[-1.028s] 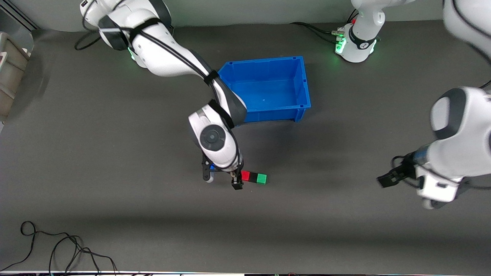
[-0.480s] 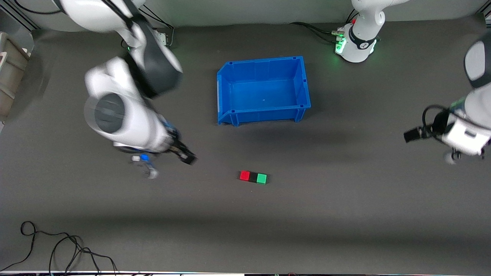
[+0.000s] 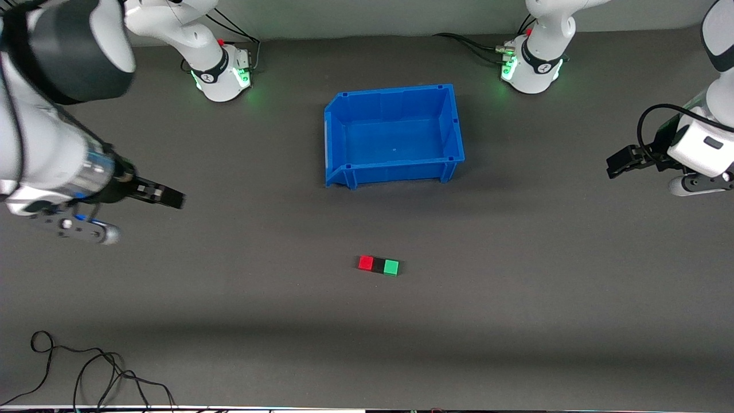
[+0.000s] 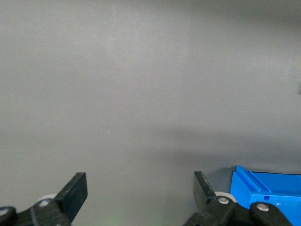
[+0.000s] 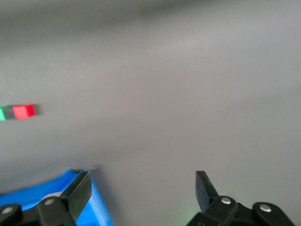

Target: Attach green and red cubes to black cube

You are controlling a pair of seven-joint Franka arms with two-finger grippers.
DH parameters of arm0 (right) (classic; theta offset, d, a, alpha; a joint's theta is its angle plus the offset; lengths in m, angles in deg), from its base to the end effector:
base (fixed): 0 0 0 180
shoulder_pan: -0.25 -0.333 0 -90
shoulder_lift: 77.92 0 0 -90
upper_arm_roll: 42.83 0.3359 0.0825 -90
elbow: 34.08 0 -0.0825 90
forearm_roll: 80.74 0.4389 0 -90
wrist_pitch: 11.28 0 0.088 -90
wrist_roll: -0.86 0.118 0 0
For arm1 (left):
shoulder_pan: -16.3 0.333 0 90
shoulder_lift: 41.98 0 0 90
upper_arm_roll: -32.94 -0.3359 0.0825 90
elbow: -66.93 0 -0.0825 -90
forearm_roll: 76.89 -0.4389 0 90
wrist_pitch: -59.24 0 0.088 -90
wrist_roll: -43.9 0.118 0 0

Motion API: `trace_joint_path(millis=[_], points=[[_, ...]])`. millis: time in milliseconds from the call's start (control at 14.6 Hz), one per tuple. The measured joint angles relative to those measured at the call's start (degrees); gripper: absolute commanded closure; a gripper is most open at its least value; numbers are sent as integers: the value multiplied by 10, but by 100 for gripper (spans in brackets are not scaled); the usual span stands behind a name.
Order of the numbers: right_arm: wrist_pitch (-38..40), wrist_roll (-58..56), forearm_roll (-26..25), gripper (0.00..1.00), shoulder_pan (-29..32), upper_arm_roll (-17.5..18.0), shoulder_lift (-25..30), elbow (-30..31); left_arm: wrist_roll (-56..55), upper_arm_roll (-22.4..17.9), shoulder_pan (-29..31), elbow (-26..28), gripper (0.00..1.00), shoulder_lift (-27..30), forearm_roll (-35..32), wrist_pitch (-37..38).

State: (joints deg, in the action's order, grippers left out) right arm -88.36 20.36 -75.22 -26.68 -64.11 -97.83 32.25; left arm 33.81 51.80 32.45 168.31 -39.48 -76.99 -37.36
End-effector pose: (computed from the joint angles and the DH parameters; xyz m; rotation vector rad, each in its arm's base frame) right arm 0.6759 0.1291 0.6133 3.0583 -0.3298 -0.1976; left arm 0.5971 -0.0312 0.5631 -3.1140 -0.2014 0.0626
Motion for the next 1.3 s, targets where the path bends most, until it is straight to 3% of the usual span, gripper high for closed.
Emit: trace_joint_path(millis=[343, 685, 1302], points=[[-9, -91, -6, 1, 0, -40, 20, 49, 2, -5, 5, -3, 0, -26, 0, -22], [-17, -93, -6, 0, -7, -39, 20, 64, 3, 1, 2, -25, 0, -65, 1, -73], [-16, -113, -7, 0, 5, -39, 22, 65, 5, 1, 0, -46, 0, -71, -15, -73]])
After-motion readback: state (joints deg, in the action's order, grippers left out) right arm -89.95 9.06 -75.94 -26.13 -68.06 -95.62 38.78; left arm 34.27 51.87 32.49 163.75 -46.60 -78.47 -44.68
